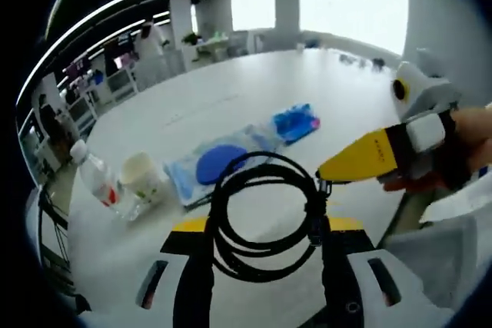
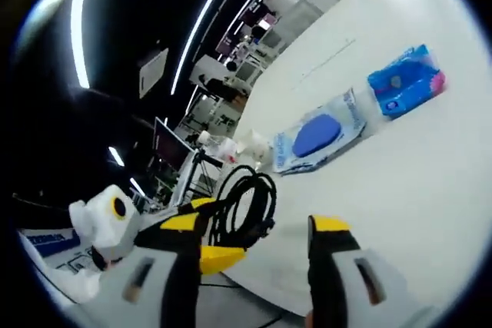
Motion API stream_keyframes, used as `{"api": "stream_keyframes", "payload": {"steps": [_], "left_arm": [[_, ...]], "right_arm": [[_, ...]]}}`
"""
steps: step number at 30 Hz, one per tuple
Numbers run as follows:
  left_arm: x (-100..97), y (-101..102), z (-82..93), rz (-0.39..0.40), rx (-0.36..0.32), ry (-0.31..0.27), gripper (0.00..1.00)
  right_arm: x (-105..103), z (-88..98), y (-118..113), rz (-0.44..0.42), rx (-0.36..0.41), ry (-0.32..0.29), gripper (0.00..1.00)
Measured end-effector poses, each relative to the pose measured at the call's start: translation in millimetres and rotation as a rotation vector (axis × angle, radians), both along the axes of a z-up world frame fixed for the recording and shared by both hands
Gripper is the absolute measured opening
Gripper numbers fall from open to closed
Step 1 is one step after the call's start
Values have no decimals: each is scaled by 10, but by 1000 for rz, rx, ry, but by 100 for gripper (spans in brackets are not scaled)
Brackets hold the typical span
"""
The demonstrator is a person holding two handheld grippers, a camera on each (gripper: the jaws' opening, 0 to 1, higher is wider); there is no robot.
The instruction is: Arrange the tabletop items into an orderly group along one side of the table until the central work area is clear of visible clutter.
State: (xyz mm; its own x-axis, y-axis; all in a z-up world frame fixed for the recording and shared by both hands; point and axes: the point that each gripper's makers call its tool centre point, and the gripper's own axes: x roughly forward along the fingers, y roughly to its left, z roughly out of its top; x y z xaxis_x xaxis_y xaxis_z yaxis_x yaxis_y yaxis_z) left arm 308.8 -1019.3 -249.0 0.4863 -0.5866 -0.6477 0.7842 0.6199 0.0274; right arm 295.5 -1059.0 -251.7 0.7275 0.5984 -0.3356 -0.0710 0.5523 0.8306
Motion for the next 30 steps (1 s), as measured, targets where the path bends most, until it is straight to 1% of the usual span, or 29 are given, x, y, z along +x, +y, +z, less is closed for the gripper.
{"api": "stream_keyframes", "payload": {"steps": [1,2,3,4,5,6,7,8,9,10,11,12,13,14,15,17,19,20,21,22,23,24,25,26,27,28,29,30], "left_arm": [[-8,10,27,11,2,-1,32],[-8,-9,61,-2,-3,-18,26],[18,12,71,27,-13,-25,0],[80,16,88,44,-61,-60,0],[16,-96,23,34,-142,51,0],[-52,-150,-86,13,-147,112,0],[-8,-136,-80,-7,-103,30,0],[35,-111,-67,-39,-42,-42,0],[13,-133,22,-39,-85,-26,0],[14,-140,86,12,-156,22,0],[23,-143,169,44,-220,63,0],[34,-117,201,43,-230,64,0],[51,-103,271,40,-237,37,0],[43,-104,298,43,-246,33,0],[46,-119,351,50,-268,42,0],[46,-138,412,45,-279,29,0],[63,-142,452,47,-295,29,0],[71,-142,483,50,-306,25,0],[87,-141,549,48,-324,25,0],[100,-141,597,49,-339,22,0],[124,-136,660,55,-358,17,0],[150,-137,752,61,-392,20,0],[170,-129,805,60,-400,12,0],[198,-130,887,60,-422,2,0],[212,-134,936,59,-434,0,0],[223,-149,990,54,-441,-7,0],[231,-160,1031,52,-447,-13,0],[232,-191,1088,46,-461,-14,0]], "right_arm": [[7,-4,28,-5,14,11,54],[16,-13,55,-12,31,26,57],[15,-186,37,-68,13,127,62],[27,-234,78,-39,9,111,42],[41,-194,211,11,77,69,17],[145,-228,181,-96,133,127,9],[102,-199,261,-55,183,119,0],[174,-268,181,-125,157,135,0],[97,-198,279,-55,183,129,0],[98,-163,279,-56,186,110,0],[97,-66,286,-75,236,99,0],[94,-22,287,-93,285,123,0],[104,30,291,-96,307,103,0],[124,99,286,-104,327,74,0],[148,118,266,-118,328,60,0],[164,173,253,-119,340,47,0],[184,242,222,-119,357,24,0],[195,332,195,-114,379,-6,0],[208,370,140,-116,370,-32,0],[199,392,64,-111,322,-68,0],[186,376,-10,-119,298,-66,3],[164,352,-68,-135,295,-47,11],[144,324,-185,-189,311,-17,18],[122,328,-220,-207,359,-2,23],[84,248,-290,-233,385,36,28],[57,177,-316,-256,386,60,34],[21,105,-327,-283,420,100,42],[3,90,-285,-288,486,133,55]]}}
